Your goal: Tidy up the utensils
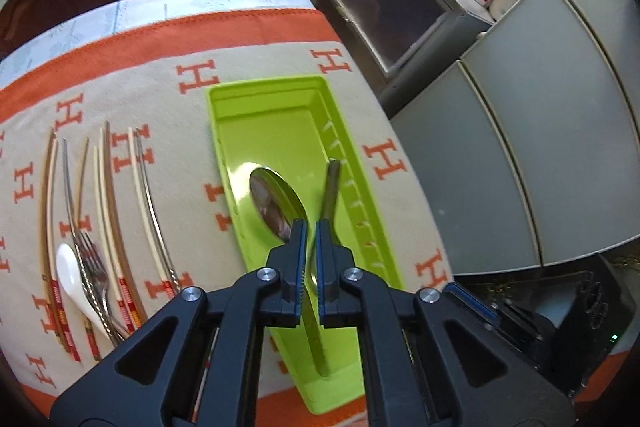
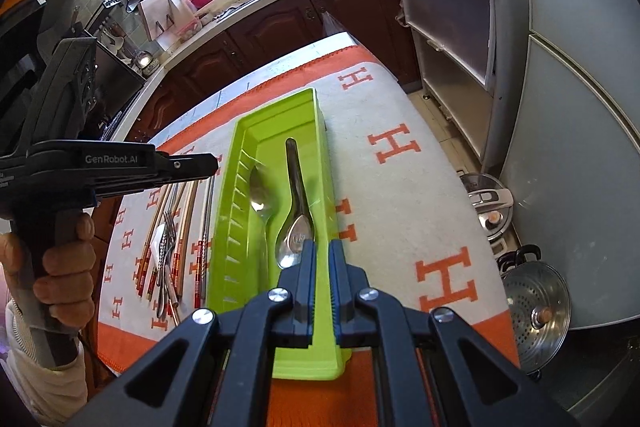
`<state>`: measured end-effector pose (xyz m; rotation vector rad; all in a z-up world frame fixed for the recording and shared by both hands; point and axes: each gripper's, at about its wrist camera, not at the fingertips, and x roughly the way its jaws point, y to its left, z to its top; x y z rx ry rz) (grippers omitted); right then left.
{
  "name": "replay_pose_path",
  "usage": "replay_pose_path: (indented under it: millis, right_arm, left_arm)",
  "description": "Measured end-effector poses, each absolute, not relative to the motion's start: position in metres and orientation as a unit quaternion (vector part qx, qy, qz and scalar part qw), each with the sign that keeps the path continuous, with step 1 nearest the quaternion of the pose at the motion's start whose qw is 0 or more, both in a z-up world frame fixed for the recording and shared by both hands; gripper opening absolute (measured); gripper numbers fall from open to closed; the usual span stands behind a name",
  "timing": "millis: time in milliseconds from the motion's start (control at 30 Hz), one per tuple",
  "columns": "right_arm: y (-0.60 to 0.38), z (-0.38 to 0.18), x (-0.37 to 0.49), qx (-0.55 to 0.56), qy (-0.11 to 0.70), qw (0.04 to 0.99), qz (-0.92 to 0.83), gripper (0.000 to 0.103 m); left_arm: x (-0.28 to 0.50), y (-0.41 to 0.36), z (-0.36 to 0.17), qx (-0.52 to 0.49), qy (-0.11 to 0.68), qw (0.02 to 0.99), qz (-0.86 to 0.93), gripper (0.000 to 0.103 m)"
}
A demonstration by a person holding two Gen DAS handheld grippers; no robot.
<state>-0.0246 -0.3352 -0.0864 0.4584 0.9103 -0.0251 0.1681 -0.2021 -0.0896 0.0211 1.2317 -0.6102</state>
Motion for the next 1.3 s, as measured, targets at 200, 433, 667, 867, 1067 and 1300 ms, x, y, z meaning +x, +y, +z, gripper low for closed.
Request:
replay_pose_path:
  millis: [200, 433, 667, 867, 1067, 1300]
  right_arm:
    - [-0.329, -0.087, -0.018, 0.214, 0.441, 0.871, -0.011, 0.006]
    - [-0.311, -0.088, -0.012, 0.201, 0.452, 0.869, 0.000, 0.006]
    - [-0.287, -0.088, -0.010, 0.183, 0.462, 0.868, 0.017, 0.006]
    - [-0.265, -0.085, -0.009, 0.168, 0.471, 0.865, 0.032, 0.006]
    - [-0.241, -0.083, -0.003, 0.154, 0.480, 0.862, 0.048, 0.006]
    - [-0.211, -0.082, 0.016, 0.141, 0.493, 0.856, 0.070, 0.006]
  left_arm:
    - [0.166, -0.193, -0.090, 0.019, 0.565, 0.777, -0.276, 0.030]
    - [0.142, -0.153, -0.069, 0.035, 0.525, 0.815, -0.243, 0.045]
    - [0.113, -0.111, -0.066, 0.046, 0.510, 0.831, -0.217, 0.045]
    - [0.093, -0.069, -0.069, 0.039, 0.507, 0.839, -0.195, 0.045]
    - [0.086, -0.019, -0.067, 0.024, 0.500, 0.851, -0.160, 0.046]
    - [0.093, 0.038, -0.068, 0.005, 0.495, 0.861, -0.121, 0.055]
